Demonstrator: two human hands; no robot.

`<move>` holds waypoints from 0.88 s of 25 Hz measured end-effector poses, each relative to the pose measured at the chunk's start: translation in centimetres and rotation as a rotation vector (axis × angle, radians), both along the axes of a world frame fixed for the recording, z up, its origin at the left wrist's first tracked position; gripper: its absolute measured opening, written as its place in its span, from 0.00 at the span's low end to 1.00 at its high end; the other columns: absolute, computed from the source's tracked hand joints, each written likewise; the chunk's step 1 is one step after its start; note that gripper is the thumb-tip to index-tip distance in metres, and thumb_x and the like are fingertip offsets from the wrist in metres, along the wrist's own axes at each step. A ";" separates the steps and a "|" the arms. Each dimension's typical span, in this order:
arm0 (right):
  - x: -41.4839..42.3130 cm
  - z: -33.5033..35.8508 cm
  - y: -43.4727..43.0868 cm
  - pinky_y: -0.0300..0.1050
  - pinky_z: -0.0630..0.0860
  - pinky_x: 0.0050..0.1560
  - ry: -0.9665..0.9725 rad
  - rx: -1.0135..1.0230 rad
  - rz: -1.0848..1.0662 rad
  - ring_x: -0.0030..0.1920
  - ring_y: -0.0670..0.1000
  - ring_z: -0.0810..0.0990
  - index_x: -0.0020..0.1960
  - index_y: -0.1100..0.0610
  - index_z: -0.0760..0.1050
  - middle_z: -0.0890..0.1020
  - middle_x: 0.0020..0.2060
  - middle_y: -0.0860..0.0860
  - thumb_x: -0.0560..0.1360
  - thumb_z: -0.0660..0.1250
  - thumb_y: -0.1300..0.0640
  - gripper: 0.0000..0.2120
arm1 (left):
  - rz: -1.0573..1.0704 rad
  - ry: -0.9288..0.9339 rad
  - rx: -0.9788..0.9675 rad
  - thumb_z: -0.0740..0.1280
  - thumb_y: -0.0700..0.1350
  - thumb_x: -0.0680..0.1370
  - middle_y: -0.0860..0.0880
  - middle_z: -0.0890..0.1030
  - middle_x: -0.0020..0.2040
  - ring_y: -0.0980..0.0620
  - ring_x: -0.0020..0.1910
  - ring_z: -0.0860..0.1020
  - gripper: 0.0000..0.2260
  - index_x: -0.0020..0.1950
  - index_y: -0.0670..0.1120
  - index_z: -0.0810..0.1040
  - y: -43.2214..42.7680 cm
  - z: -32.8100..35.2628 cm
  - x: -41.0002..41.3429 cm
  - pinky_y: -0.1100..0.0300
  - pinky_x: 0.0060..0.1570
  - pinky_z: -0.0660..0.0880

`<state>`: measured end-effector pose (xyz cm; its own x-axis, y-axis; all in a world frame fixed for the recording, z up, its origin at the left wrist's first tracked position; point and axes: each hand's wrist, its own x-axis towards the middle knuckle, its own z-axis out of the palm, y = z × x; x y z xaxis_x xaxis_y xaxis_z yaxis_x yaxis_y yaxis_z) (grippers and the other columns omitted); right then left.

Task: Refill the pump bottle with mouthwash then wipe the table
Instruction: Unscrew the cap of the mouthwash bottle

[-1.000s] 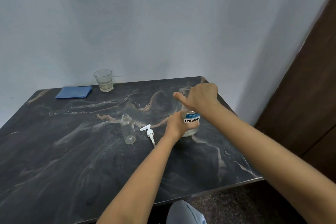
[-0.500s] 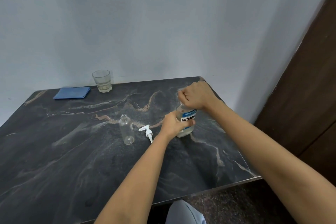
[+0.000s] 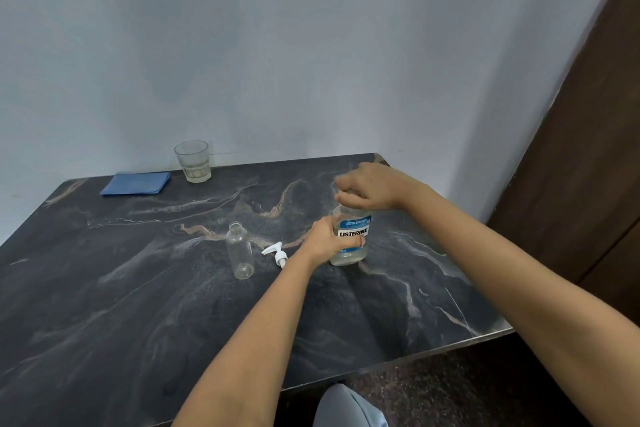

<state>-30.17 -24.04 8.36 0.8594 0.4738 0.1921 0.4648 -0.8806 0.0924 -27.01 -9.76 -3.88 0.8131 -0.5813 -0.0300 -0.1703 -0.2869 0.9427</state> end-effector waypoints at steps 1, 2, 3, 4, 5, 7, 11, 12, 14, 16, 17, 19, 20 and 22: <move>-0.1 0.2 -0.3 0.47 0.70 0.40 0.065 0.028 -0.008 0.33 0.51 0.73 0.42 0.55 0.70 0.77 0.34 0.50 0.76 0.53 0.43 0.17 | -0.003 0.004 -0.009 0.79 0.49 0.64 0.53 0.85 0.48 0.55 0.50 0.82 0.19 0.52 0.51 0.79 0.0 -0.1 0.0 0.53 0.57 0.78; -0.3 0.6 -0.6 0.49 0.70 0.44 0.128 0.052 -0.013 0.38 0.51 0.74 0.46 0.54 0.71 0.77 0.38 0.49 0.75 0.55 0.43 0.15 | -0.003 0.020 -0.017 0.79 0.48 0.64 0.52 0.85 0.48 0.55 0.50 0.83 0.20 0.54 0.50 0.79 -0.1 -0.2 0.0 0.53 0.57 0.78; -0.6 0.9 -0.8 0.49 0.71 0.49 0.174 0.080 0.001 0.43 0.51 0.75 0.50 0.53 0.70 0.76 0.43 0.49 0.75 0.58 0.44 0.13 | -0.009 0.037 -0.030 0.79 0.46 0.65 0.52 0.85 0.49 0.55 0.50 0.83 0.21 0.56 0.49 0.79 0.0 -0.1 0.0 0.54 0.58 0.78; -0.9 1.2 -1.1 0.50 0.71 0.53 0.215 0.117 0.021 0.47 0.51 0.74 0.53 0.53 0.70 0.75 0.48 0.49 0.74 0.60 0.48 0.11 | -0.014 0.056 -0.039 0.79 0.44 0.66 0.52 0.85 0.49 0.54 0.51 0.82 0.21 0.57 0.48 0.78 -0.1 -0.1 0.0 0.55 0.58 0.77; -1.1 1.4 -1.5 0.50 0.70 0.56 0.252 0.155 0.048 0.51 0.50 0.74 0.56 0.53 0.70 0.75 0.51 0.49 0.73 0.62 0.52 0.12 | -0.024 0.072 -0.051 0.79 0.42 0.67 0.52 0.84 0.49 0.54 0.50 0.82 0.21 0.57 0.47 0.77 -0.1 0.0 0.0 0.57 0.57 0.77; -1.5 2.1 -1.9 0.49 0.68 0.60 0.269 0.145 0.077 0.56 0.49 0.72 0.61 0.51 0.70 0.75 0.56 0.49 0.70 0.63 0.54 0.19 | -0.035 0.081 -0.066 0.78 0.40 0.68 0.53 0.84 0.48 0.56 0.48 0.82 0.19 0.56 0.49 0.77 -0.1 0.1 -0.2 0.60 0.55 0.76; -1.4 2.6 -1.4 0.55 0.70 0.57 0.236 -0.122 -0.218 0.53 0.50 0.74 0.64 0.40 0.66 0.74 0.52 0.48 0.71 0.57 0.33 0.24 | -0.034 0.074 -0.075 0.79 0.43 0.65 0.53 0.85 0.47 0.55 0.49 0.83 0.19 0.53 0.50 0.79 -0.2 -0.3 -0.2 0.58 0.55 0.77; -1.3 2.4 -1.0 0.57 0.71 0.57 0.267 -0.133 -0.250 0.51 0.50 0.74 0.60 0.41 0.69 0.75 0.48 0.47 0.71 0.58 0.35 0.20 | -0.031 0.078 -0.072 0.79 0.41 0.66 0.53 0.85 0.47 0.56 0.48 0.83 0.18 0.52 0.50 0.79 -0.1 -0.2 -0.3 0.60 0.54 0.77; -1.2 2.6 -0.4 0.59 0.72 0.55 0.290 -0.036 -0.171 0.47 0.49 0.74 0.55 0.43 0.72 0.74 0.44 0.45 0.72 0.60 0.45 0.12 | -0.028 0.086 -0.066 0.77 0.39 0.69 0.55 0.84 0.46 0.58 0.46 0.82 0.16 0.52 0.50 0.79 -0.1 0.1 -0.3 0.64 0.50 0.76; -1.8 3.4 -0.7 0.57 0.74 0.52 0.301 0.073 -0.100 0.46 0.50 0.75 0.55 0.45 0.73 0.75 0.46 0.46 0.72 0.63 0.57 0.13 | -0.035 0.085 -0.067 0.77 0.38 0.69 0.54 0.84 0.46 0.57 0.46 0.82 0.15 0.52 0.49 0.79 0.0 0.2 -0.4 0.63 0.51 0.76; -2.2 3.9 -1.1 0.54 0.76 0.52 0.310 0.153 -0.092 0.47 0.51 0.76 0.55 0.46 0.74 0.76 0.48 0.46 0.72 0.63 0.62 0.16 | -0.041 0.081 -0.072 0.77 0.38 0.69 0.54 0.84 0.46 0.56 0.47 0.82 0.15 0.52 0.49 0.80 -0.1 0.2 -0.3 0.61 0.53 0.76; -3.2 4.1 -1.9 0.45 0.78 0.50 0.310 0.419 -0.096 0.48 0.50 0.77 0.55 0.50 0.75 0.77 0.50 0.46 0.72 0.64 0.68 0.17 | -0.040 0.074 -0.063 0.78 0.39 0.68 0.54 0.85 0.46 0.55 0.48 0.82 0.15 0.52 0.50 0.80 -0.1 0.0 -0.3 0.58 0.57 0.76; -3.7 3.7 -2.2 0.41 0.77 0.48 0.283 0.595 -0.095 0.47 0.49 0.78 0.55 0.52 0.75 0.77 0.49 0.46 0.72 0.64 0.69 0.16 | -0.039 0.078 -0.058 0.78 0.40 0.68 0.54 0.85 0.46 0.56 0.48 0.82 0.15 0.52 0.50 0.81 -0.1 0.0 -0.3 0.57 0.57 0.76; -4.7 1.9 -2.8 0.38 0.76 0.45 0.212 0.970 -0.122 0.45 0.47 0.77 0.55 0.56 0.73 0.76 0.48 0.46 0.73 0.67 0.69 0.14 | -0.044 0.099 -0.077 0.78 0.40 0.68 0.54 0.85 0.47 0.55 0.49 0.82 0.15 0.51 0.50 0.81 -0.1 0.0 -0.4 0.57 0.57 0.76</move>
